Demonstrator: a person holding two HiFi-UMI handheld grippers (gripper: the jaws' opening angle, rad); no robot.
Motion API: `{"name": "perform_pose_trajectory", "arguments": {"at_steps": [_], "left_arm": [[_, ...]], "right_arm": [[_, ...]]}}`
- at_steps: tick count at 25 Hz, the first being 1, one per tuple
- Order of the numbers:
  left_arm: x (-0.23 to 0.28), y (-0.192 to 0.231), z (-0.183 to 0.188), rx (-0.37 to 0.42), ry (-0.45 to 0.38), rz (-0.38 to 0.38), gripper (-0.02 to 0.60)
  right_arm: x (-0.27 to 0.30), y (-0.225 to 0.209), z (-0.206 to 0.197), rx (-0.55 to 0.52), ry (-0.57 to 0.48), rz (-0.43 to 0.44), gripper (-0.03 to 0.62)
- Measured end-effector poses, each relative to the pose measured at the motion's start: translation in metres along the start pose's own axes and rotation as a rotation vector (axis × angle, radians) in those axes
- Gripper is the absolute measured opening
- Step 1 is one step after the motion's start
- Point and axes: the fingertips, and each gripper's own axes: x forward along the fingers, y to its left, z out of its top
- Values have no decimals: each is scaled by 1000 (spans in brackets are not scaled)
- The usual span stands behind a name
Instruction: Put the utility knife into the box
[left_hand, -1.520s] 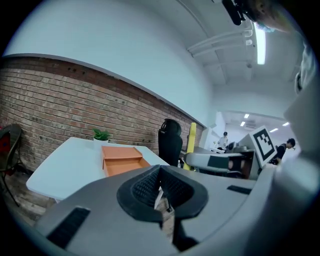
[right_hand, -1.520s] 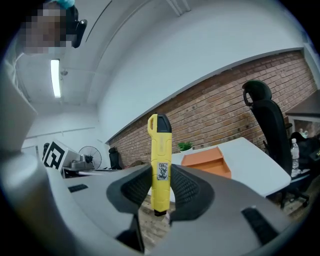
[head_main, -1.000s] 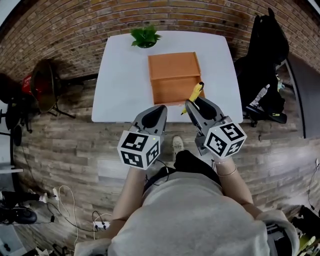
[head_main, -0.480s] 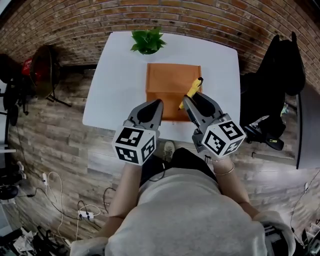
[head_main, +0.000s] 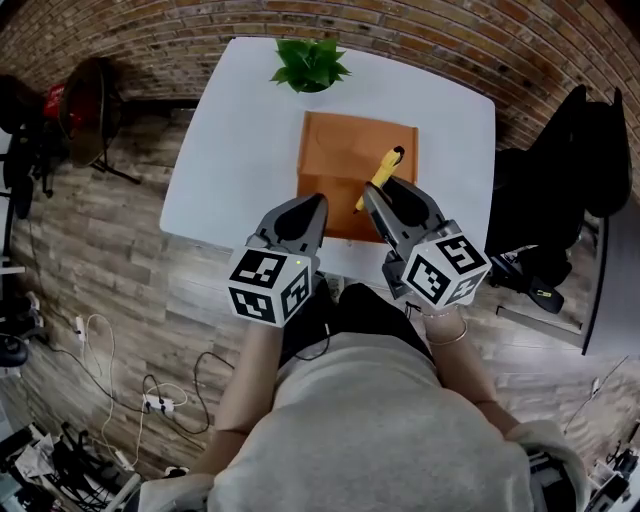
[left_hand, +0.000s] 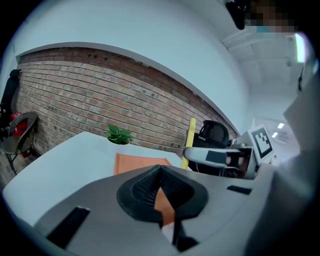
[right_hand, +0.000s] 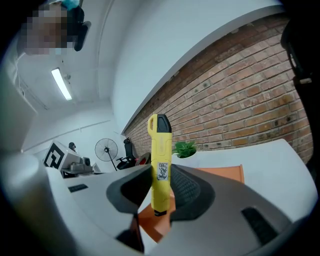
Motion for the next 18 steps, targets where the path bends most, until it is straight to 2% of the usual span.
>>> {"name": "perform_pose_trajectory", "arguments": {"at_steps": [9, 18], "left_arm": [[-13, 32, -7, -53, 18, 9, 6], [-16, 58, -21, -50, 72, 20, 6]], "right_arm": [[24, 3, -1, -55, 50, -22, 112], [45, 16, -15, -250, 206, 30, 112]]}}
